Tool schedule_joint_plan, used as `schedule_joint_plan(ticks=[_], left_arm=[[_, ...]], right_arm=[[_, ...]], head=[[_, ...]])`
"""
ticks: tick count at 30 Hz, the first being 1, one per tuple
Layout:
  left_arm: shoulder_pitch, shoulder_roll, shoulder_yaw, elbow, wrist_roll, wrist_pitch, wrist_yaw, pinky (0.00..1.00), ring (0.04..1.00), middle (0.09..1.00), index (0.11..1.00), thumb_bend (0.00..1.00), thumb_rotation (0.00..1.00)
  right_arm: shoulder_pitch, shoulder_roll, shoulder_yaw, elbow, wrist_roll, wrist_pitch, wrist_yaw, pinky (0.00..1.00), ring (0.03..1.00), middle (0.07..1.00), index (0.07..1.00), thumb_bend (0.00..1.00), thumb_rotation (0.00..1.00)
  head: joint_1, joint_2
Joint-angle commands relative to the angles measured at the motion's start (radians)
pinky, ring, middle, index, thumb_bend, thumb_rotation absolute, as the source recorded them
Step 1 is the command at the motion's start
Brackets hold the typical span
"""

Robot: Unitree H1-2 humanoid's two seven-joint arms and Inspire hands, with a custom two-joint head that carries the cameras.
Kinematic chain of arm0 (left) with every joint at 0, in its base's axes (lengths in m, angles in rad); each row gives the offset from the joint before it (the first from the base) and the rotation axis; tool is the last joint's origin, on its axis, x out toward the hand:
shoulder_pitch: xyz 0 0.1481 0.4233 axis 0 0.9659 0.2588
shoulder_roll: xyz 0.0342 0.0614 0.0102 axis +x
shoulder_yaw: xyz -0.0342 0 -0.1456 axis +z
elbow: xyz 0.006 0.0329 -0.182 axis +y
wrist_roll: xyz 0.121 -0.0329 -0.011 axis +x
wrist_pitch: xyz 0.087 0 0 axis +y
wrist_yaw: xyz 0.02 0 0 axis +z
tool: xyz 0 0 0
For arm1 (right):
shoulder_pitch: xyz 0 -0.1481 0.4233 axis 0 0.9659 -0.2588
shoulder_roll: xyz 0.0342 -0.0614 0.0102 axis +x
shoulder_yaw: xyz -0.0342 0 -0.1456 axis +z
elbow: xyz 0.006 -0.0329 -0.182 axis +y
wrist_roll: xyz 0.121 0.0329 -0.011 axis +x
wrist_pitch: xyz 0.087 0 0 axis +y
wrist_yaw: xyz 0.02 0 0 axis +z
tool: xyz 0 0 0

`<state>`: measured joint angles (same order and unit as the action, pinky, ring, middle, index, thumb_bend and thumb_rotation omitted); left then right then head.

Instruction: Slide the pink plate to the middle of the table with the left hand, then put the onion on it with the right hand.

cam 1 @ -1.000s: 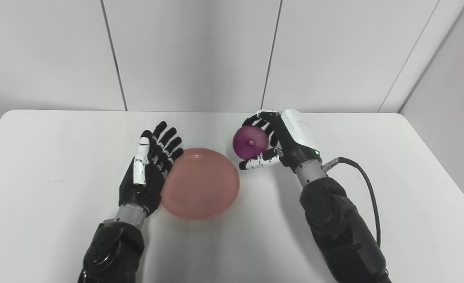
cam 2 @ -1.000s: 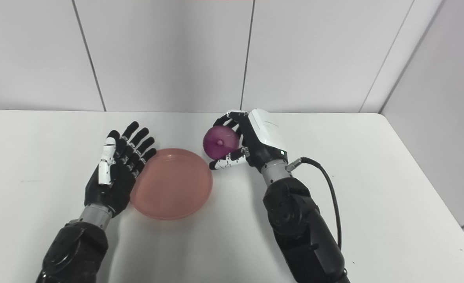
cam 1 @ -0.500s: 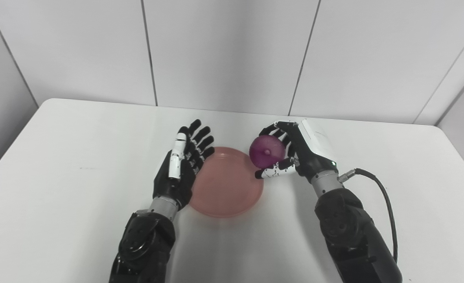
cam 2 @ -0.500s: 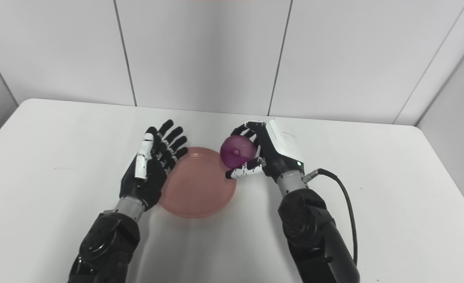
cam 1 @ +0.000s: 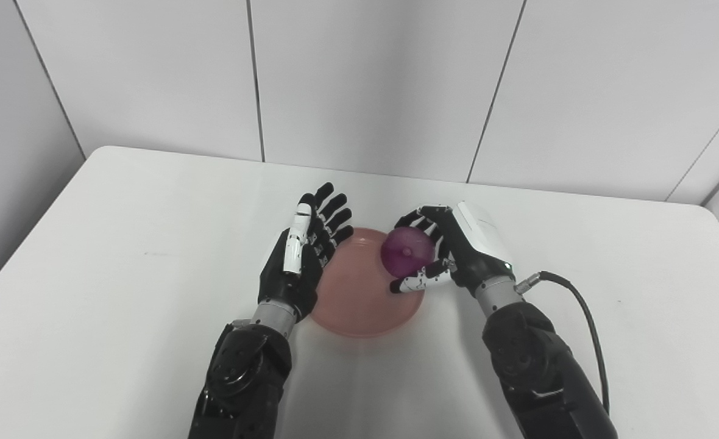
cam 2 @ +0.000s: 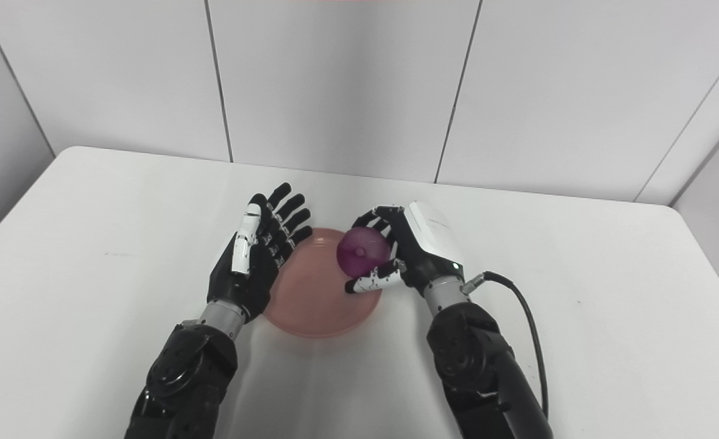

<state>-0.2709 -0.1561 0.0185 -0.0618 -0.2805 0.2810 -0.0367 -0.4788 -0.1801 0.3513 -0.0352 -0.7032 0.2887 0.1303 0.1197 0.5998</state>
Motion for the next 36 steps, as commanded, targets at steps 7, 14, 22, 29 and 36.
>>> schedule_joint_plan(ticks=[7, 14, 22, 29, 36], left_arm=[[-0.04, -0.017, -0.007, -0.022, 0.008, -0.055, -0.001, 0.9, 0.918, 0.925, 0.917, 0.45, 1.0], [-0.04, -0.019, -0.004, -0.024, 0.007, -0.055, 0.004, 0.9, 0.921, 0.926, 0.917, 0.45, 1.0], [-0.044, -0.018, 0.004, -0.026, 0.02, -0.068, 0.03, 0.93, 0.923, 0.927, 0.92, 0.45, 1.0], [-0.06, -0.018, 0.021, -0.019, 0.037, -0.083, 0.062, 0.92, 0.924, 0.928, 0.915, 0.44, 1.0], [-0.065, -0.016, 0.03, -0.012, 0.032, -0.096, 0.066, 0.93, 0.92, 0.925, 0.916, 0.44, 1.0]], right_arm=[[-0.069, 0.03, 0.006, 0.042, 0.013, -0.089, -0.043, 0.22, 0.316, 0.428, 0.553, 0.65, 0.11], [-0.098, 0.06, 0.032, 0.119, 0.004, -0.141, -0.076, 0.21, 0.292, 0.407, 0.546, 0.65, 0.1], [-0.129, 0.095, 0.055, 0.197, -0.001, -0.174, -0.113, 0.18, 0.268, 0.378, 0.489, 0.52, 0.14], [-0.139, 0.101, 0.076, 0.248, -0.011, -0.212, -0.153, 0.17, 0.257, 0.367, 0.488, 0.51, 0.14], [-0.133, 0.095, 0.095, 0.26, -0.037, -0.197, -0.144, 0.19, 0.27, 0.373, 0.488, 0.52, 0.13]], head=[[0.002, 0.0], [0.004, 0.001], [0.005, -0.001], [0.001, 0.0], [-0.002, 0.0]])
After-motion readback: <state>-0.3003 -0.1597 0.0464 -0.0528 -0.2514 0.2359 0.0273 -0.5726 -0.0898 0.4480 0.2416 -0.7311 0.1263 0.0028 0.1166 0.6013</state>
